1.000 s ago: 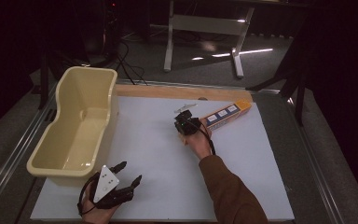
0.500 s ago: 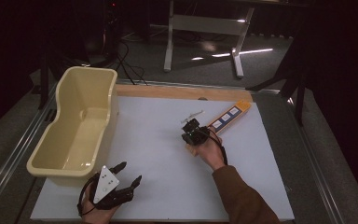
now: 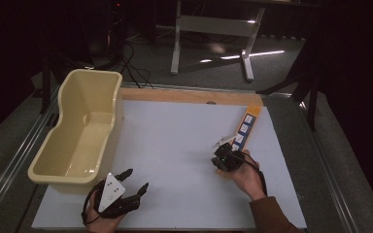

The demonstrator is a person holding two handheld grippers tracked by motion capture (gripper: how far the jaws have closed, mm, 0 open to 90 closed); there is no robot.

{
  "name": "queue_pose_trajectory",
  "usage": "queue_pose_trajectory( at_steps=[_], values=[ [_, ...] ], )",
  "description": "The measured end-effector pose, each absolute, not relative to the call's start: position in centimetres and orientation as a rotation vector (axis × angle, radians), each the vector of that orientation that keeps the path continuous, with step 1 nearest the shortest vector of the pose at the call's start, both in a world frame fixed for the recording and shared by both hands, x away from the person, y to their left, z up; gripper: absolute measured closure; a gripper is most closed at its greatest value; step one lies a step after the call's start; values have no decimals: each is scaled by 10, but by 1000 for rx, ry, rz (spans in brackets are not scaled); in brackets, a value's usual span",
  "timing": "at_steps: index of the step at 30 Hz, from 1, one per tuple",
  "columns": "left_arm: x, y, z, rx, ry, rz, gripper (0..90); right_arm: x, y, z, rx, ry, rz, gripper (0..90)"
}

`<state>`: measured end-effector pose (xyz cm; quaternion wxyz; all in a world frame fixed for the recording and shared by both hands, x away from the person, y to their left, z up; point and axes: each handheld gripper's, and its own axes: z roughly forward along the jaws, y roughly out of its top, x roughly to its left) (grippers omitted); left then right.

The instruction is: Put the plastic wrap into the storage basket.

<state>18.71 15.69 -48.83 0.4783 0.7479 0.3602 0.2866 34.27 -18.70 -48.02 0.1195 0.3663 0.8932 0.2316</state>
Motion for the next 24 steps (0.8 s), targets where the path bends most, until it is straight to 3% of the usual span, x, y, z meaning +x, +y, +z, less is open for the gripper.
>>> queue_pose_trajectory(
  at_steps=[9, 15, 19, 21, 24],
  values=[
    [187, 155, -489, 1826, 876, 701, 333, 316, -245, -482, 1214, 2526, 619, 886],
    [189, 154, -489, 1830, 875, 700, 332, 318, -260, -478, 1183, 2445, 775, 592],
    [189, 154, -489, 1828, 876, 700, 332, 332, -270, -470, 1257, 2330, 844, 532],
    [189, 154, -489, 1832, 874, 700, 332, 351, -281, -464, 1370, 2200, 863, 422],
    [189, 154, -489, 1832, 874, 700, 332, 373, -288, -464, 1452, 2103, 811, 336]
  ],
)
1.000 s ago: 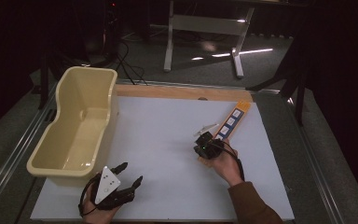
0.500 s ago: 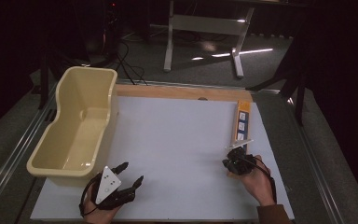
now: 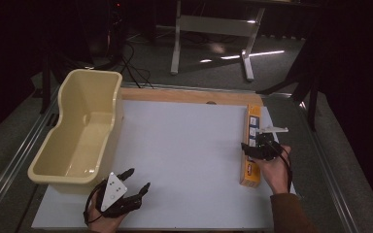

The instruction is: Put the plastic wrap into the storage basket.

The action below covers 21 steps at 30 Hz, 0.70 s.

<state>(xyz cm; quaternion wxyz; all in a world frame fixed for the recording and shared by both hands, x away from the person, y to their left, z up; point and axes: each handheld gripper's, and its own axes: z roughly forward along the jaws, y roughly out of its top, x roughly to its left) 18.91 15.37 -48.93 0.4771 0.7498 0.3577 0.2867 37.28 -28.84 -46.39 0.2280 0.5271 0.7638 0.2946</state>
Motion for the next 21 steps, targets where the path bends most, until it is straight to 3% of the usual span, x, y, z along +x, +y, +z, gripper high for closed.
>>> queue_pose_trajectory(
  at_steps=[14, 21],
  values=[
    [189, 155, -489, 1829, 879, 701, 331, 443, -292, -480, 1746, 1953, 602, 192],
    [189, 155, -489, 1829, 878, 701, 331, 447, -294, -494, 1853, 1992, 564, 283]
  ],
)
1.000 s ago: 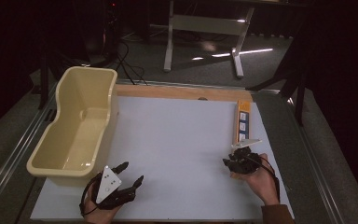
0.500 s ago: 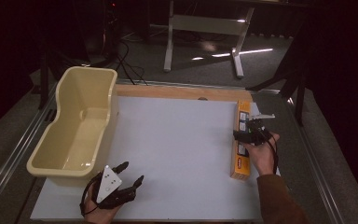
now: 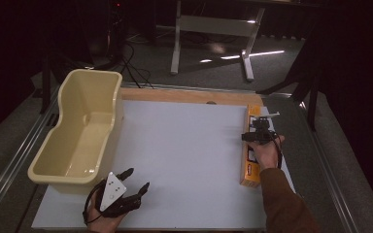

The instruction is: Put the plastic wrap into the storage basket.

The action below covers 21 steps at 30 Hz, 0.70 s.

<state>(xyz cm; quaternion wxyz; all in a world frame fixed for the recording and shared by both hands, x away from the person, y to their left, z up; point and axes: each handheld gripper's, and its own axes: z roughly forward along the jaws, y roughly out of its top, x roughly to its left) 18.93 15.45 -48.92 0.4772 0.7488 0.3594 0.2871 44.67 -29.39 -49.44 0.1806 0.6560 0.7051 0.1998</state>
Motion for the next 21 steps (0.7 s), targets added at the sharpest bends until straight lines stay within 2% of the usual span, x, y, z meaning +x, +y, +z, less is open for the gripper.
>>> queue_pose_trajectory(
  at_steps=[14, 15, 21],
  values=[
    [190, 153, -490, 1834, 879, 702, 330, 424, -275, -492, 1703, 2159, 575, 328],
    [190, 153, -490, 1834, 879, 704, 327, 411, -263, -492, 1611, 2247, 586, 338],
    [190, 153, -490, 1836, 880, 703, 328, 392, -246, -490, 1493, 2377, 601, 349]
  ],
)
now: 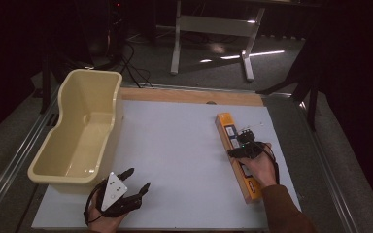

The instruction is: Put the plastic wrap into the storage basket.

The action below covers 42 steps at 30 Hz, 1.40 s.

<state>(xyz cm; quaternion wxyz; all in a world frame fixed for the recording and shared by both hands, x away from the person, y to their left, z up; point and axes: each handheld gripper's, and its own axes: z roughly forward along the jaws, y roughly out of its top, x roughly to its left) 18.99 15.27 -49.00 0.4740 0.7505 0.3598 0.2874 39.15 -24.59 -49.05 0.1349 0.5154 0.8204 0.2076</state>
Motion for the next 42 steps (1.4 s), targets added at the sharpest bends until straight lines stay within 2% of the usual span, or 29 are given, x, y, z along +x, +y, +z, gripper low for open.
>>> queue_pose_trajectory(
  at_steps=[4, 11, 23, 30, 42],
  values=[
    [190, 152, -490, 1839, 881, 704, 328, 391, -234, -485, 1480, 2472, 480, 348],
    [190, 153, -490, 1832, 887, 706, 329, 414, -224, -482, 1585, 2584, 236, 346],
    [190, 153, -490, 1831, 889, 708, 329, 428, -221, -481, 1710, 2626, 97, 379],
    [190, 153, -490, 1831, 892, 709, 329, 428, -222, -478, 1801, 2677, 188, 387],
    [190, 155, -489, 1824, 893, 718, 335, 421, -192, -461, 1817, 2762, 531, 387]
  ],
)
